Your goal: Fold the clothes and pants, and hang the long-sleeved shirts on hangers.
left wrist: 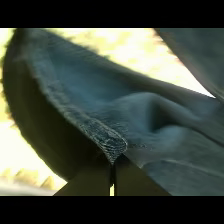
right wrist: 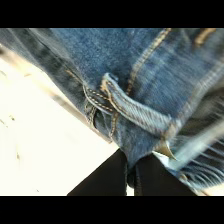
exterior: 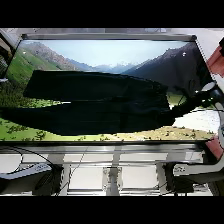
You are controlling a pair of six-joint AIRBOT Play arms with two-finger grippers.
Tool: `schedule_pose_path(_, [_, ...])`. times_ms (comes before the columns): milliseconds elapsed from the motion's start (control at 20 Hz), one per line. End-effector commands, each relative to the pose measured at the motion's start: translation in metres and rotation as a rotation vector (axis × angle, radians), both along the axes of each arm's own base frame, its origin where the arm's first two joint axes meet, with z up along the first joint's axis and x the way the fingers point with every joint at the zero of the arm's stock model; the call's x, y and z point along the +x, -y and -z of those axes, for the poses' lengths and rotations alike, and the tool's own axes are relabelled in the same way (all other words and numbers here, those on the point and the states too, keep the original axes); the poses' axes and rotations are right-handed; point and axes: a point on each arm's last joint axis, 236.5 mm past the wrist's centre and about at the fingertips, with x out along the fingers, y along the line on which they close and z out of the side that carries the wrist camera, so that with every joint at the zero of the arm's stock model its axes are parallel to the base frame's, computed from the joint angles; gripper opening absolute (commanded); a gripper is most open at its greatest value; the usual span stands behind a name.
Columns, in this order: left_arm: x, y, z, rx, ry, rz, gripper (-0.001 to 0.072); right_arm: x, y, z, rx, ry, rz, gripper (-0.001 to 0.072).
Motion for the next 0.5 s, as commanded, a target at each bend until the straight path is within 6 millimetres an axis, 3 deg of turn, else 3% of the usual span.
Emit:
schedule_pose_path(0, [0.024,0.023,-0.027,-0.001,0.201,0.169,0.0031,0.004,0.025,-0.041,-0.057,0.131,0.067,0.0027])
schedule_pose_path(200, [0.021,0.012,-0.029,0.016,0.218,0.146,0.0031,-0.004,0.075,-0.071,-0.09,0.227,0.272,0.0027])
schedule_pose_path(450, [0.004,-0.01,-0.03,0.017,0.222,0.074,0.003,0.006,0.112,-0.104,0.05,0.367,0.544,0.0027])
